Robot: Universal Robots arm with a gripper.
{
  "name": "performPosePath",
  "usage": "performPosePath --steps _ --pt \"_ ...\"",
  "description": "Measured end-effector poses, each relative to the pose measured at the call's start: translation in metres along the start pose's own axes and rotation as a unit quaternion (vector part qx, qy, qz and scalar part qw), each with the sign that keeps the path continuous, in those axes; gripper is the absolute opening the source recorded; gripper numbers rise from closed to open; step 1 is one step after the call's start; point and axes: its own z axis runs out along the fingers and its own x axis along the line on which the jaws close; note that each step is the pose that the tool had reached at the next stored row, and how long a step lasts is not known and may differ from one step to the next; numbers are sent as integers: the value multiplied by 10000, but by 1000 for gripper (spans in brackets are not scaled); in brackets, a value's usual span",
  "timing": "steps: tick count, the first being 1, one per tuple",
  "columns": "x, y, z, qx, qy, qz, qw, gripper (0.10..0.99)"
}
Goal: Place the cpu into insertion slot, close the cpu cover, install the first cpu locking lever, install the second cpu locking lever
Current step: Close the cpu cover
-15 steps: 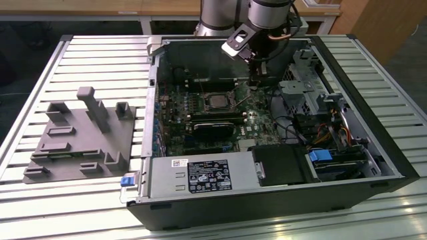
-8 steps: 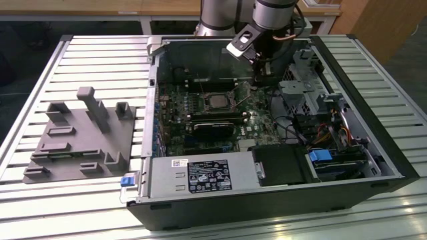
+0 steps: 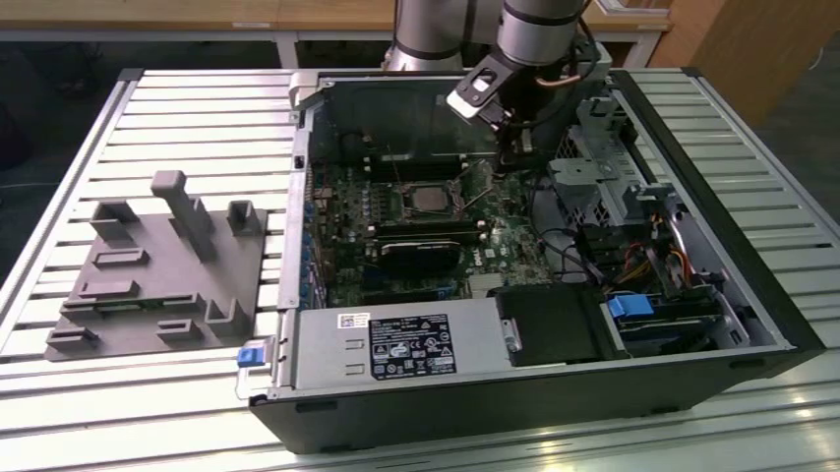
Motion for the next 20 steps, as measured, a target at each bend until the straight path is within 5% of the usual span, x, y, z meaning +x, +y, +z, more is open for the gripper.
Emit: performPosePath --steps 16,20 --pt "-4 -284 10 1 -1 -1 10000 106" --pt "-4 -308 11 1 0 -2 10000 106"
